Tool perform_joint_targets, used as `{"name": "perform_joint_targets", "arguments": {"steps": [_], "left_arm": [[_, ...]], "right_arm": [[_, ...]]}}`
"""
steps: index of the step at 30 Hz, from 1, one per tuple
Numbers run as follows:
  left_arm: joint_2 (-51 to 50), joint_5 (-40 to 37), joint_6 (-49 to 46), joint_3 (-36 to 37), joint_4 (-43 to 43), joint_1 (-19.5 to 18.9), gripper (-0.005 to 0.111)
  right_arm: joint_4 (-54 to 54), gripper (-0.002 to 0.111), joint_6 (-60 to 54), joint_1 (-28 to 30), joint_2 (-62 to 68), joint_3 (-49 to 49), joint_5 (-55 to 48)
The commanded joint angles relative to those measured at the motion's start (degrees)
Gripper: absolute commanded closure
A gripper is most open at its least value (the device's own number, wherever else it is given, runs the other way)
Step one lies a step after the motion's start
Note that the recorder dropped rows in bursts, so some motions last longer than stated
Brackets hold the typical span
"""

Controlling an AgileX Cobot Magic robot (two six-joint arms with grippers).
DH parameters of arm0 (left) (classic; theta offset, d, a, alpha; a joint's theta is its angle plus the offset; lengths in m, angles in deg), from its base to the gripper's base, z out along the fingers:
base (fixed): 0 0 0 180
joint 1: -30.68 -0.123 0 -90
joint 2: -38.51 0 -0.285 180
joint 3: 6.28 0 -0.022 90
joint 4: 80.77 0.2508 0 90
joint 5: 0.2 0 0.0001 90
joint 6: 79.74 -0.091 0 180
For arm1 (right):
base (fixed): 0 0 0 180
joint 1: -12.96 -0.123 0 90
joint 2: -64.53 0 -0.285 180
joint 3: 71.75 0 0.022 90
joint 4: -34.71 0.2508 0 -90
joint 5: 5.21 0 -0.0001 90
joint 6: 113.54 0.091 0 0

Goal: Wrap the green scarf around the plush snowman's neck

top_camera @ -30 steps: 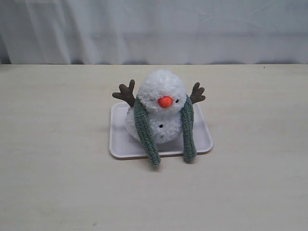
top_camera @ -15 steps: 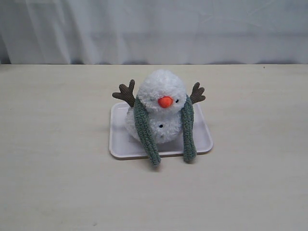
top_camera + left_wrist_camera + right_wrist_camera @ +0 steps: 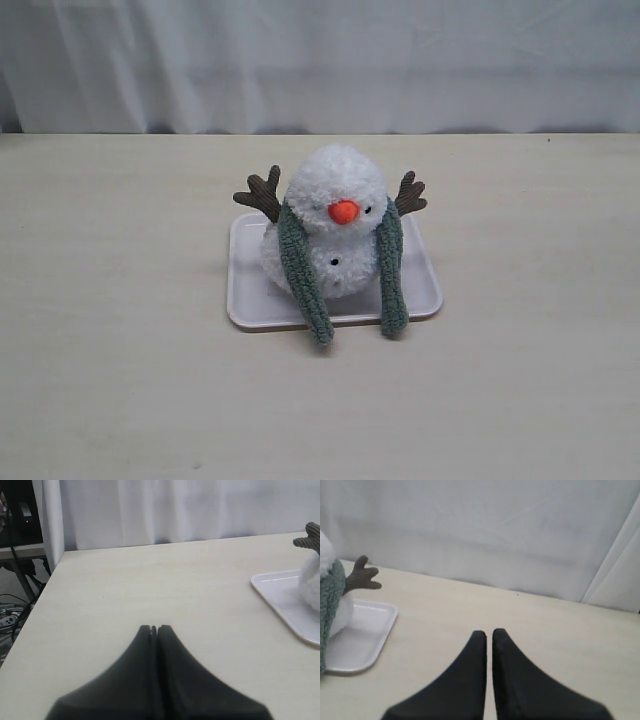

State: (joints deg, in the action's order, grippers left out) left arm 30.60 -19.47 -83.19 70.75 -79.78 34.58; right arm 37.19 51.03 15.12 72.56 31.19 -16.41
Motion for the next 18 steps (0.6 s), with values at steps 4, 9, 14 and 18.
{"name": "perform_joint_targets", "arguments": {"steps": [4,9,14,18], "left_arm": [[0.1,0.7,-0.1,0.2,-0.1,-0.2,0.107],[0.1,0.7,-0.1,0.2,-0.1,-0.2,0.107],[0.1,0.7,-0.1,0.2,-0.1,-0.2,0.107],[0.1,0.6,-0.1,0.2,-0.1,-0.2,0.107]], "right_arm": [[0.0,0.104,0.0,0.4,-0.2,-0.2,-8.3],[-3.2,0.104,0.0,0.4,-0.2,-0.2,-7.1],[-12.0,0.104,0.0,0.4,-0.2,-0.2,-6.9],[-5.3,0.104,0.0,0.4,-0.2,-0.2,-6.9]]}}
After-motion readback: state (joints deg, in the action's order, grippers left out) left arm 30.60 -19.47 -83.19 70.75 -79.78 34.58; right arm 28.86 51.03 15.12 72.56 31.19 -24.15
